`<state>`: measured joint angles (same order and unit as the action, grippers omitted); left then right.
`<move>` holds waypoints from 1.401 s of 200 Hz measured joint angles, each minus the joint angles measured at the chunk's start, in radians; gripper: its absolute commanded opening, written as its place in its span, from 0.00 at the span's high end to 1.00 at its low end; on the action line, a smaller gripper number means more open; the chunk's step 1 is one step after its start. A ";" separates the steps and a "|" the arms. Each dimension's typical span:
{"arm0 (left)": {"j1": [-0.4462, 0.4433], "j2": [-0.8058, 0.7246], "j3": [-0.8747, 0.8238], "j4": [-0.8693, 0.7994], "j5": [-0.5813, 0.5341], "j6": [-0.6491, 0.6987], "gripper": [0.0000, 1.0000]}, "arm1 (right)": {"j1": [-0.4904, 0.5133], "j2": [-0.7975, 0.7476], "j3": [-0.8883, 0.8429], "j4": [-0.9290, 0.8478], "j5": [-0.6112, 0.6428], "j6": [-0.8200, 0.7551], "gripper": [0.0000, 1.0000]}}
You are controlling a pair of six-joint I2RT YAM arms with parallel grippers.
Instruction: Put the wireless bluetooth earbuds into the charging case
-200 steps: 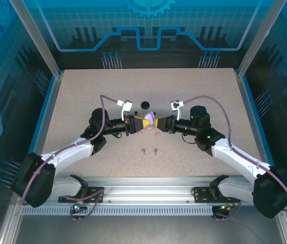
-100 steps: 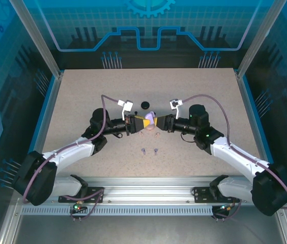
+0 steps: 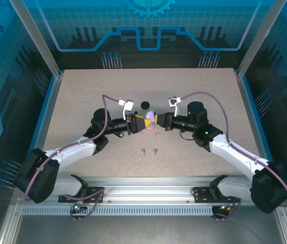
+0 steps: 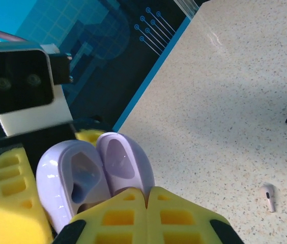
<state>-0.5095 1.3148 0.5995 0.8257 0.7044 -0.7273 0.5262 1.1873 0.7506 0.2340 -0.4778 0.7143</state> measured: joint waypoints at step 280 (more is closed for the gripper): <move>0.204 0.108 0.600 -1.156 0.154 0.673 0.15 | 0.005 0.271 0.644 -0.754 0.287 -0.761 1.00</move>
<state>-0.3054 1.4227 1.1995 -0.3302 0.8581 -0.0540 0.5312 1.4586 1.3949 -0.5198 -0.1909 -0.0471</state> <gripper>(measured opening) 0.861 0.045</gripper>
